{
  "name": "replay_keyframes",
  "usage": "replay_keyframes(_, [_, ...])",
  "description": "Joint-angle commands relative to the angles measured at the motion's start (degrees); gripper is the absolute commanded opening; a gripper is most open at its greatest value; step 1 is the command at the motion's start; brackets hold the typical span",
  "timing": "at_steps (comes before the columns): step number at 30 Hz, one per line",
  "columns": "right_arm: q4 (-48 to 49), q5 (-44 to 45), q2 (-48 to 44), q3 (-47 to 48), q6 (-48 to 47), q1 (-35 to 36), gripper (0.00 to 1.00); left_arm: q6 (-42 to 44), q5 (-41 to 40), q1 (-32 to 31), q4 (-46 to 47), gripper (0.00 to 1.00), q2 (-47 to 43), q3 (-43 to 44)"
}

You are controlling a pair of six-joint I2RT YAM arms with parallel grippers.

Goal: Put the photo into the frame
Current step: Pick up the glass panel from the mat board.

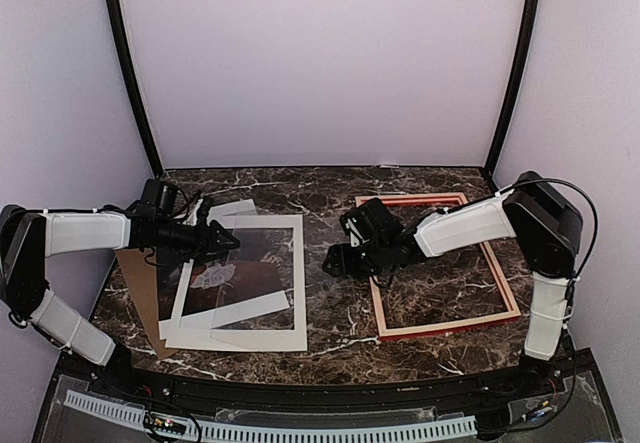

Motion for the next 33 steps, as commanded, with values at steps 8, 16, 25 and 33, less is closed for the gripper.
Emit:
replay_keyframes(8, [-2.3,-10.7,2.3,-4.0,-1.6,1.3,0.74,1.7,4.0,-0.7,1.4,0.59,-0.3,1.1])
replay_keyframes(16, [0.8,-14.9,2.5,-5.1,-1.7,1.3,0.74,0.7,7.3,-0.7,2.8,0.56,-0.3,1.8])
replay_keyframes(25, [0.7,-15.0,2.0,-5.8,-2.5,1.2,0.74,1.9,4.9,-0.7,-2.3,0.47,-0.6,4.2])
replay_keyframes(33, [-0.4,-14.0,1.5,-6.4,-3.3,0.4,0.74,6.1,-1.7,-0.6,-10.7,0.5,-1.2,6.9])
